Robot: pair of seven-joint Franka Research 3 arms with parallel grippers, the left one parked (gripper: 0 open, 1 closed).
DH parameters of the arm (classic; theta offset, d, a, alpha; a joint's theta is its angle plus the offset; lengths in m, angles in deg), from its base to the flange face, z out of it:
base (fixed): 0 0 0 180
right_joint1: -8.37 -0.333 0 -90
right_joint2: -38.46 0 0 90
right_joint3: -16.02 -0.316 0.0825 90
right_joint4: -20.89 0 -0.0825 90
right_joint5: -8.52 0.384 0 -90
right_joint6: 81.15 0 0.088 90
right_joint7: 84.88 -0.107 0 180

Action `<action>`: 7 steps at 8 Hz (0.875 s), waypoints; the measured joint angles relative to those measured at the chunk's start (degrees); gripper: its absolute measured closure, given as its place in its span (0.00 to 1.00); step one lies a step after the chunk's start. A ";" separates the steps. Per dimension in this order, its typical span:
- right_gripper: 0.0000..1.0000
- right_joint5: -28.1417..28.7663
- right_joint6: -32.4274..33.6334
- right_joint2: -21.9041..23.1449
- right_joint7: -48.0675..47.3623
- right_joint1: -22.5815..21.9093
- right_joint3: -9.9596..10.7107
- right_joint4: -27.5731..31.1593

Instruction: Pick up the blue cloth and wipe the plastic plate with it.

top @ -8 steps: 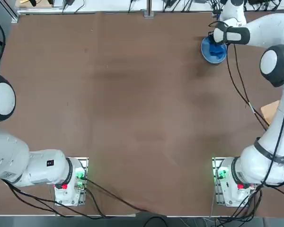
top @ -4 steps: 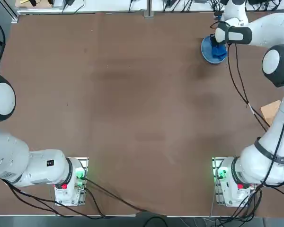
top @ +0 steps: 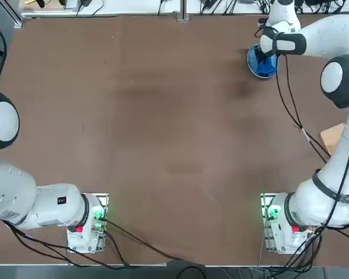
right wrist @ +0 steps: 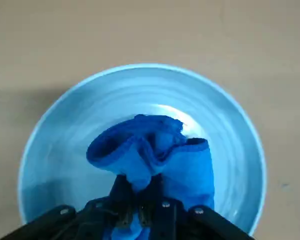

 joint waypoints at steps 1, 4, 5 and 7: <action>0.93 0.89 -0.11 0.03 -0.58 -0.71 -0.04 -0.02; 0.93 2.73 -4.30 -0.46 -0.98 -1.91 -0.34 0.06; 0.93 2.73 -6.88 -0.82 -0.83 -1.89 -0.41 0.21; 0.93 2.80 -9.65 -1.08 1.34 -1.34 -0.43 0.58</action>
